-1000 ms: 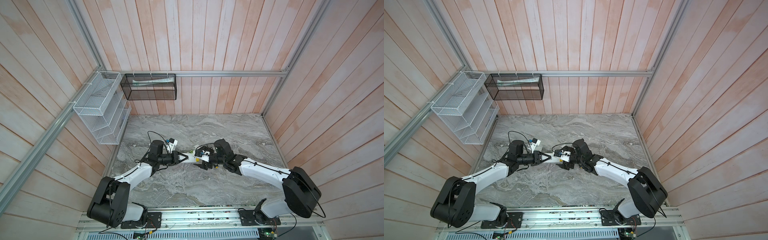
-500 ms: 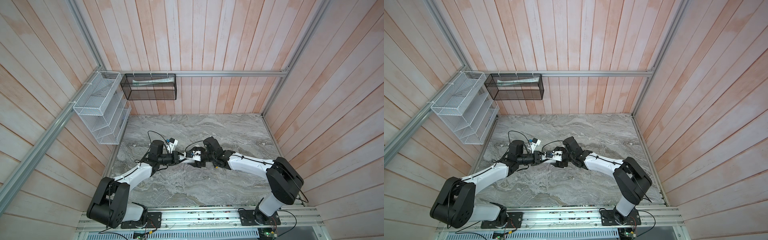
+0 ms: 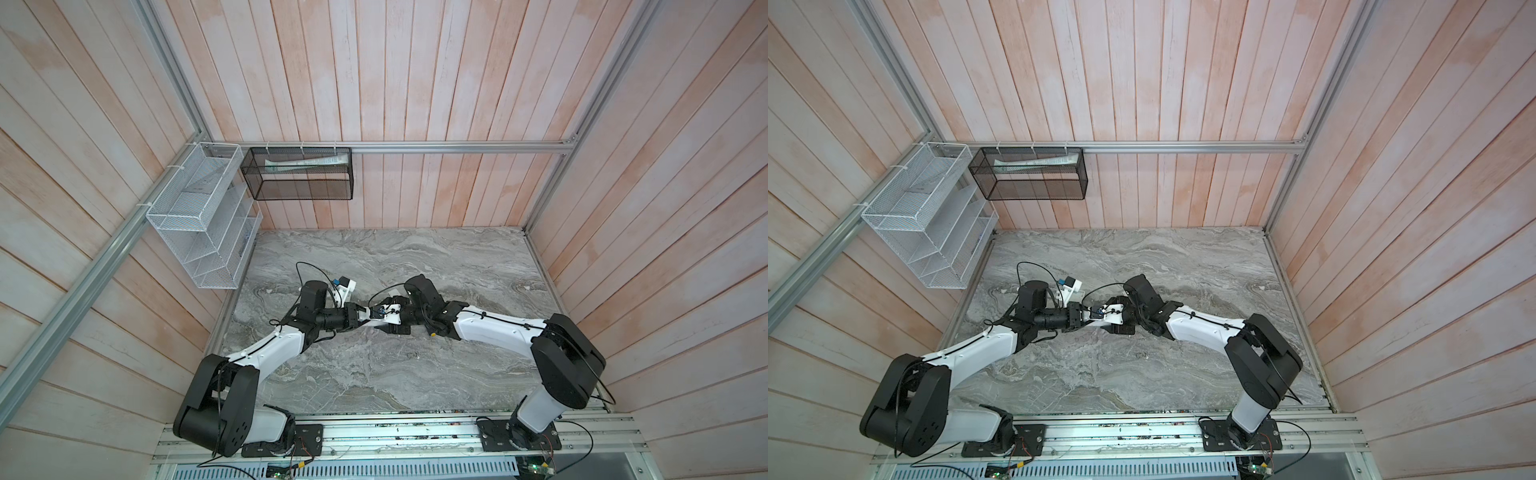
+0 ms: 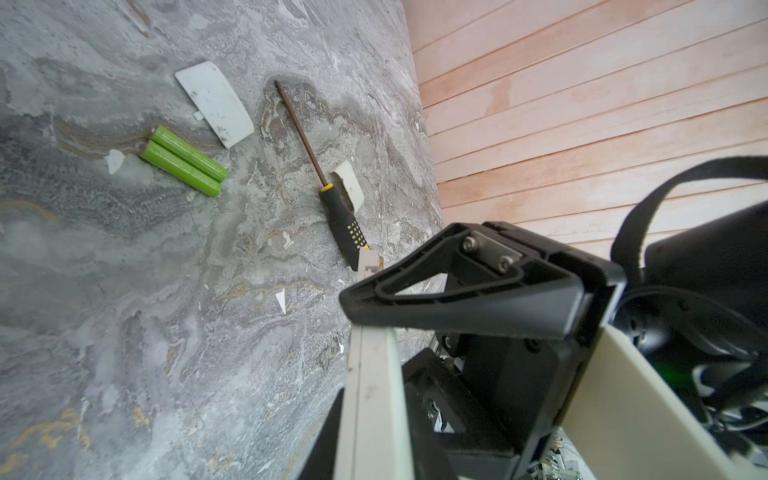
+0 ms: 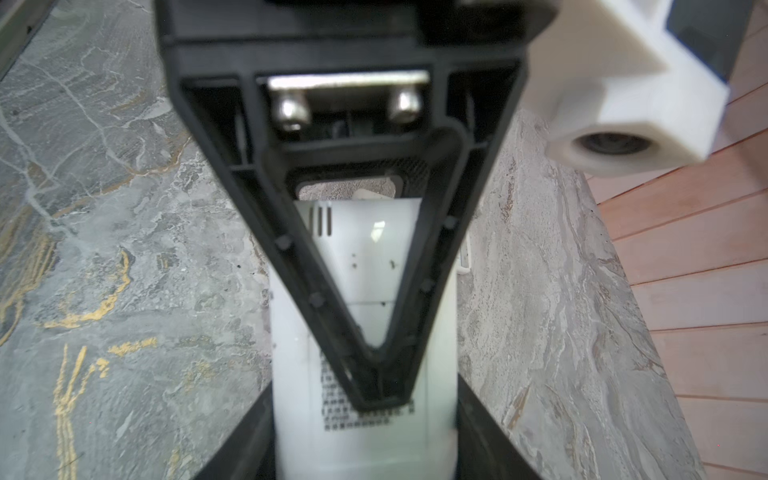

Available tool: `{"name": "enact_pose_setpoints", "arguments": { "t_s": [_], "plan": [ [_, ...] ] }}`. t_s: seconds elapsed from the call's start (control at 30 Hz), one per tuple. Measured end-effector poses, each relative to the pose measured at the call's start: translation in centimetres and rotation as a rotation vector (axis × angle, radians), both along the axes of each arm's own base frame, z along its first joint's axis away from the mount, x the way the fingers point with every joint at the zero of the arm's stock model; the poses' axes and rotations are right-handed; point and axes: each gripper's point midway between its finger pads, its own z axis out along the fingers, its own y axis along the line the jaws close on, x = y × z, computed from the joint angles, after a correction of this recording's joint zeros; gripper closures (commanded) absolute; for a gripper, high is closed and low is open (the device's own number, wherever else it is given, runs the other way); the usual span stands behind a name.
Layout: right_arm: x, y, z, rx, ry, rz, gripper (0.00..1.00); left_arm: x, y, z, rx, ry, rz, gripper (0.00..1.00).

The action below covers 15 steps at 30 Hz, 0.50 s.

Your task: Unload the batteries from the remote control

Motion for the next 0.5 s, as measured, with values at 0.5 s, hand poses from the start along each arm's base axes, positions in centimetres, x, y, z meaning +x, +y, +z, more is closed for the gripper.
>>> {"name": "enact_pose_setpoints", "arguments": {
  "t_s": [0.5],
  "plan": [
    [-0.2,-1.1,-3.4,-0.103,0.074,-0.034,0.60,2.6,6.3,2.1,0.070,-0.032,0.278,0.06]
  ]
}}
